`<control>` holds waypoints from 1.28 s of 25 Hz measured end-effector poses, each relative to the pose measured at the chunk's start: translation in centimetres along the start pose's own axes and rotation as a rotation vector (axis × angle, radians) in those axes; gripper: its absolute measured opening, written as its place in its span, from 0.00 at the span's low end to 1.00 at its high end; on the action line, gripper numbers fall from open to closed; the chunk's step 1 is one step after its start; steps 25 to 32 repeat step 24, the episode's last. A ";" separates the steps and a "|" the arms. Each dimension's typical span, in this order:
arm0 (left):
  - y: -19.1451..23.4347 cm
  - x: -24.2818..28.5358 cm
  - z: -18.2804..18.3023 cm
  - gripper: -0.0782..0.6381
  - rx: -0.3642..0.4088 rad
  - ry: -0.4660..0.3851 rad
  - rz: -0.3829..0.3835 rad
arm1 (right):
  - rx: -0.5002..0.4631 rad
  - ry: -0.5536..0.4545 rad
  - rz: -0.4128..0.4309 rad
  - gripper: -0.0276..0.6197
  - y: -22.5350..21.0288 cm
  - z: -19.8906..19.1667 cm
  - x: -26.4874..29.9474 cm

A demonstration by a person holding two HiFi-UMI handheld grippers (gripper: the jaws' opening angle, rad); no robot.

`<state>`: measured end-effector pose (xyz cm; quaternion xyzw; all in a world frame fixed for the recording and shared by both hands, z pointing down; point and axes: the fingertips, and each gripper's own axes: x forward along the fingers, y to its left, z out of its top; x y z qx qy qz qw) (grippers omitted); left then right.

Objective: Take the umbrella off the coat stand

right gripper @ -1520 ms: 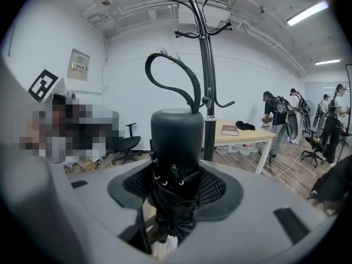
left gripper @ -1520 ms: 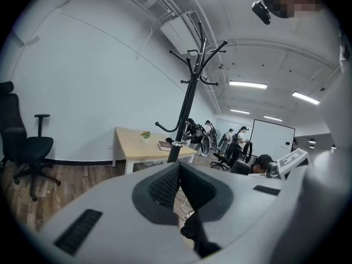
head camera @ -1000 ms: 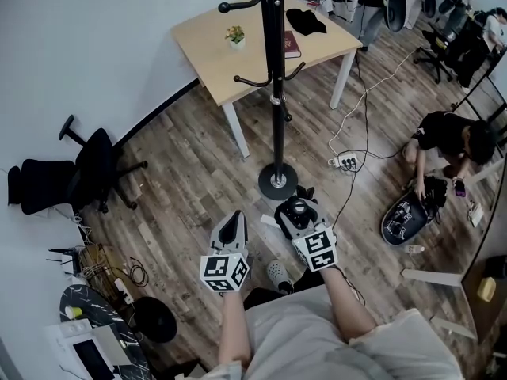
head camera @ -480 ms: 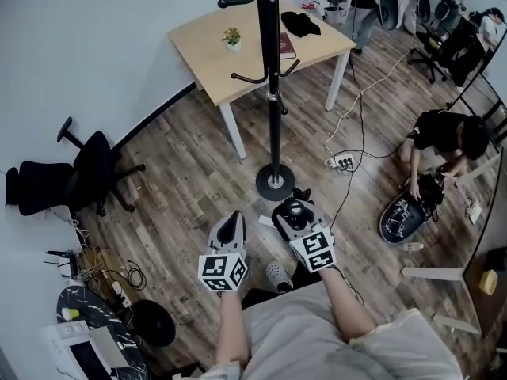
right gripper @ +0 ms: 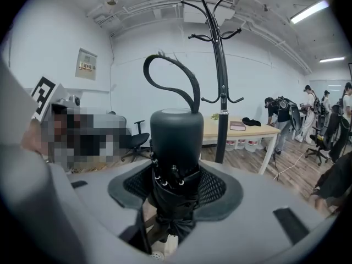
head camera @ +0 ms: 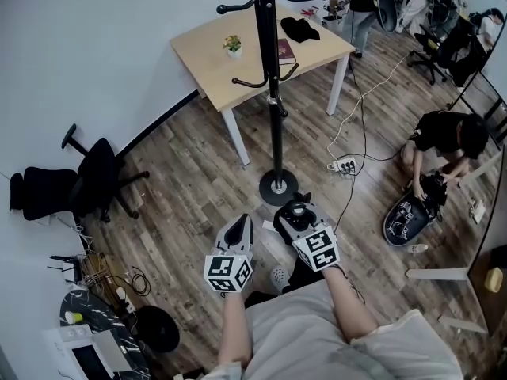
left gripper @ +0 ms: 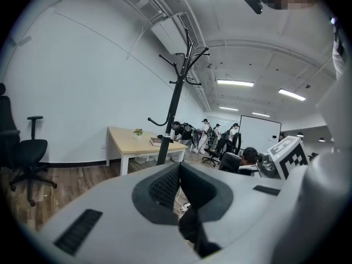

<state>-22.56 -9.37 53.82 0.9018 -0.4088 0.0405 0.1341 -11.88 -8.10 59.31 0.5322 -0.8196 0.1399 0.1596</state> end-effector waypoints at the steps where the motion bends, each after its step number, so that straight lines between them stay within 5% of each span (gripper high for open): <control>1: -0.1 0.0 0.1 0.14 0.001 -0.002 -0.004 | -0.002 0.000 0.005 0.39 0.1 0.1 0.0; 32: 0.8 -0.7 0.4 0.14 -0.002 -0.007 -0.029 | -0.016 0.037 -0.007 0.39 0.8 1.6 0.4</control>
